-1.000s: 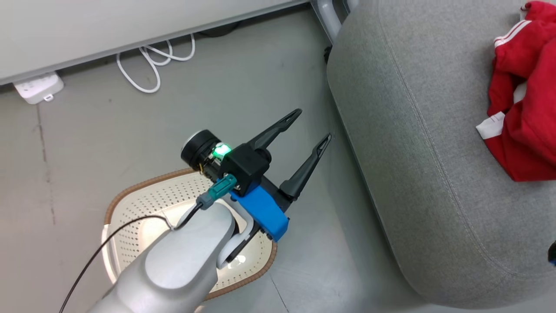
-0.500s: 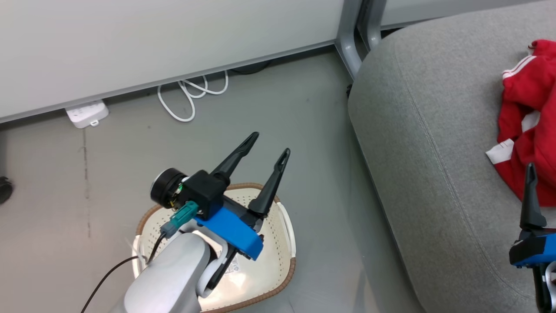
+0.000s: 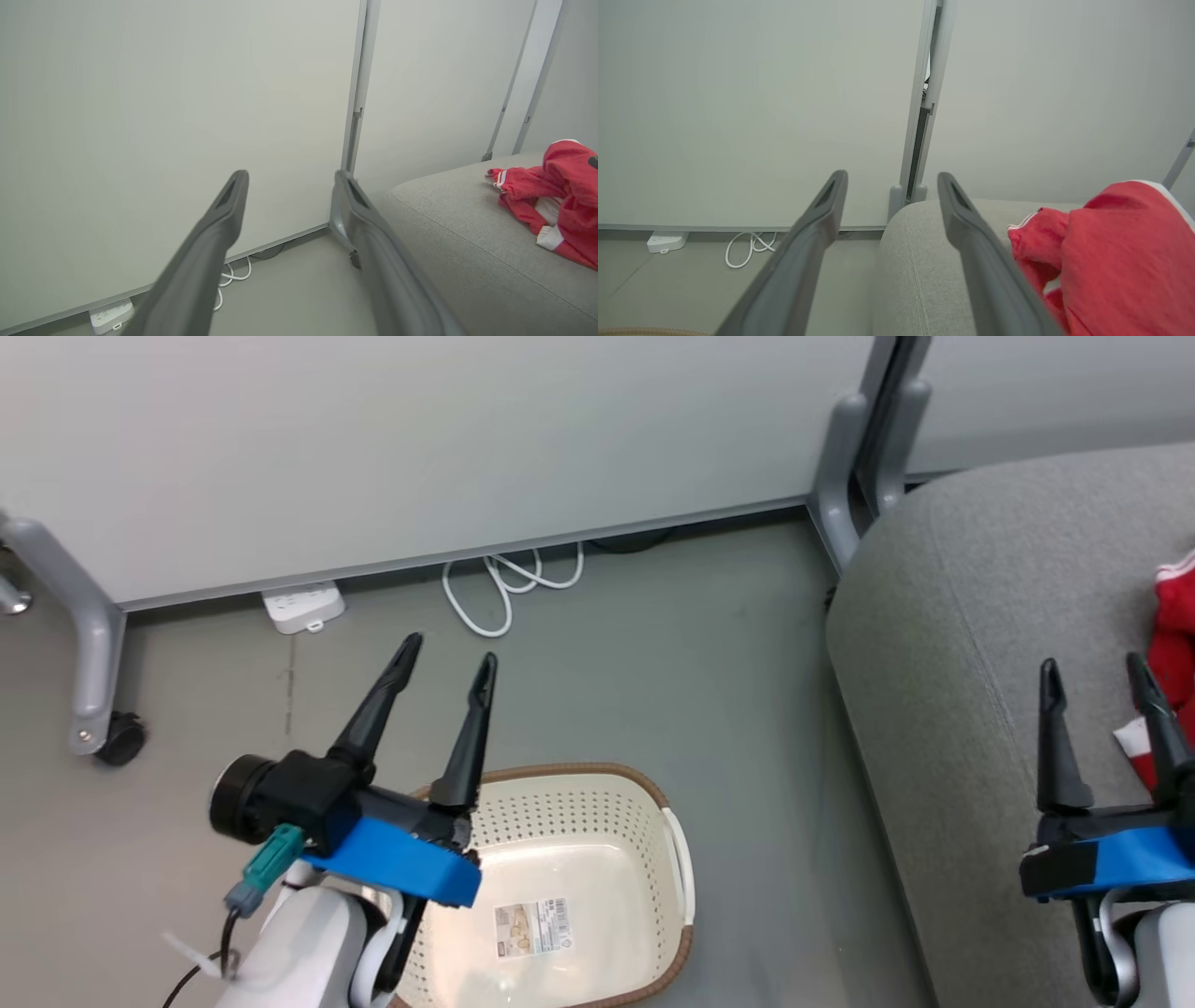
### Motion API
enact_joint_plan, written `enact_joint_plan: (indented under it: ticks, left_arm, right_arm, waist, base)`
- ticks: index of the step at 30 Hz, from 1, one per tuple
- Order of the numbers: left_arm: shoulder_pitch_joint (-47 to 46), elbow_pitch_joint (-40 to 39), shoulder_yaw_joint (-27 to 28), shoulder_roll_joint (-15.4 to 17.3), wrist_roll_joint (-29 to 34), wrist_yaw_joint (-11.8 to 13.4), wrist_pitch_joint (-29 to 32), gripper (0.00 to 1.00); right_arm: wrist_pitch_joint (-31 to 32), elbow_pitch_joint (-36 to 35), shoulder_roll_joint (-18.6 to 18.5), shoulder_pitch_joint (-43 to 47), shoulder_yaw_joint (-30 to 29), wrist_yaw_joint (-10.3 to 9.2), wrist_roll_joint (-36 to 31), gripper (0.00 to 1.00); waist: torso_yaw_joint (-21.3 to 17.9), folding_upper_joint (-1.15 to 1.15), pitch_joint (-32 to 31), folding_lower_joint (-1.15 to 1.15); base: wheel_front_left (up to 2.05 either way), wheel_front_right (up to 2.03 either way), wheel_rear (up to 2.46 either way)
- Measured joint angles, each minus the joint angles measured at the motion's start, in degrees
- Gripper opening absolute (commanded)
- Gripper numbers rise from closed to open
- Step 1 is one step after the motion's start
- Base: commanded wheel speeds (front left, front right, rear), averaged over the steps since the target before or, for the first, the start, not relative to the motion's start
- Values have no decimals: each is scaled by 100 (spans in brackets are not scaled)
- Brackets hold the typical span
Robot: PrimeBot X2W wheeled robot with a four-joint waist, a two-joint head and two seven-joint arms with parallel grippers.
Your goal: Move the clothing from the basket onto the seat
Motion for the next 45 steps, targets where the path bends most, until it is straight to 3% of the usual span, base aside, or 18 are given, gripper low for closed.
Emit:
enact_joint_plan:
  ticks: [11,21,33,45]
  left_arm:
    - [739,-215,1058,-326,497,-116,0,100]
    - [1367,-269,1679,-528,834,-331,0,100]
    - [1825,-141,1856,-651,998,-555,0,100]
    - [1931,-24,1929,-669,936,-624,0,100]
  right_arm:
    - [0,-137,166,18,460,0,136,100]
    - [0,-115,479,455,710,0,333,100]
    - [0,125,715,913,713,0,516,100]
    - [0,235,782,984,661,0,543,100]
  waist:
    - [531,0,-306,0]
    - [813,0,-626,0]
    - [879,0,-911,0]
    - [750,0,-976,0]
  base:
    - [0,0,0]
    - [0,0,0]
    - [0,0,0]
    - [0,0,0]
